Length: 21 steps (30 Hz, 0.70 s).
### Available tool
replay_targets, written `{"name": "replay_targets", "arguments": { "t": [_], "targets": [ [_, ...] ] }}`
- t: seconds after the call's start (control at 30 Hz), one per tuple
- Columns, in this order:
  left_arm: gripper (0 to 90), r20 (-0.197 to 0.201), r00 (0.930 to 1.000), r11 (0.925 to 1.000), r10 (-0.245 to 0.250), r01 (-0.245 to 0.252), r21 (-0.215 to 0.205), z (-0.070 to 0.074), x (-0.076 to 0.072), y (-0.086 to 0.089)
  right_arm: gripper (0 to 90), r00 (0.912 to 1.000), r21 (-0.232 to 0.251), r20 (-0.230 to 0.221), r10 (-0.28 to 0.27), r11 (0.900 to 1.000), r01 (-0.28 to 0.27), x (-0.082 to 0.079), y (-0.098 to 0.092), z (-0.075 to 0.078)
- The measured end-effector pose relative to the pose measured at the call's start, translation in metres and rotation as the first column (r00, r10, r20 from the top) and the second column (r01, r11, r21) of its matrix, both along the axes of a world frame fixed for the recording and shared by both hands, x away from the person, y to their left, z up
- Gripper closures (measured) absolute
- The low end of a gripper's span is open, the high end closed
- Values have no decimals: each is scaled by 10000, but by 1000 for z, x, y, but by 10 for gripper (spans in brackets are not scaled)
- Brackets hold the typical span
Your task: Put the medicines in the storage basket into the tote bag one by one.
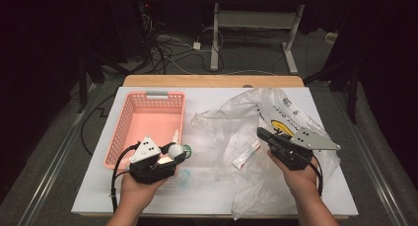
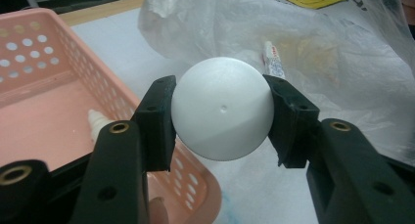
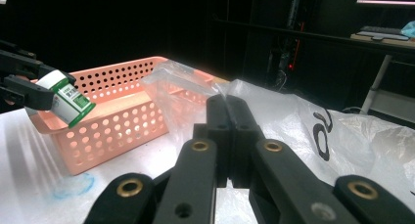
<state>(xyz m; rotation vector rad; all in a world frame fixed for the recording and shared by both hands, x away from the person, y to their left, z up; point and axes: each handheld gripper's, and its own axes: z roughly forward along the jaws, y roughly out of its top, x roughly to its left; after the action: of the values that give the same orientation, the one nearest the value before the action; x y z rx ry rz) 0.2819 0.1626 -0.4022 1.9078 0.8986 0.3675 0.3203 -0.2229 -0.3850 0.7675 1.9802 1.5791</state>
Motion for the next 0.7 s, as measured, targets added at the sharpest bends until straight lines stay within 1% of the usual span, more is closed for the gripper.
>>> {"name": "replay_targets", "arguments": {
  "t": [0.43,0.6,0.7],
  "targets": [
    [492,-113,9988,9986,-486,488,203,-7,1,-26,900,10000,1,0,0,10000,0,0,1,0],
    [492,-130,9974,9969,-706,710,348,-9,4,-41,900,10000,-7,15,-5,10000,5,0,1,0],
    [493,-160,9964,9963,-827,831,228,-10,6,-50,900,10000,3,8,-14,10000,14,0,1,1]
  ]
}}
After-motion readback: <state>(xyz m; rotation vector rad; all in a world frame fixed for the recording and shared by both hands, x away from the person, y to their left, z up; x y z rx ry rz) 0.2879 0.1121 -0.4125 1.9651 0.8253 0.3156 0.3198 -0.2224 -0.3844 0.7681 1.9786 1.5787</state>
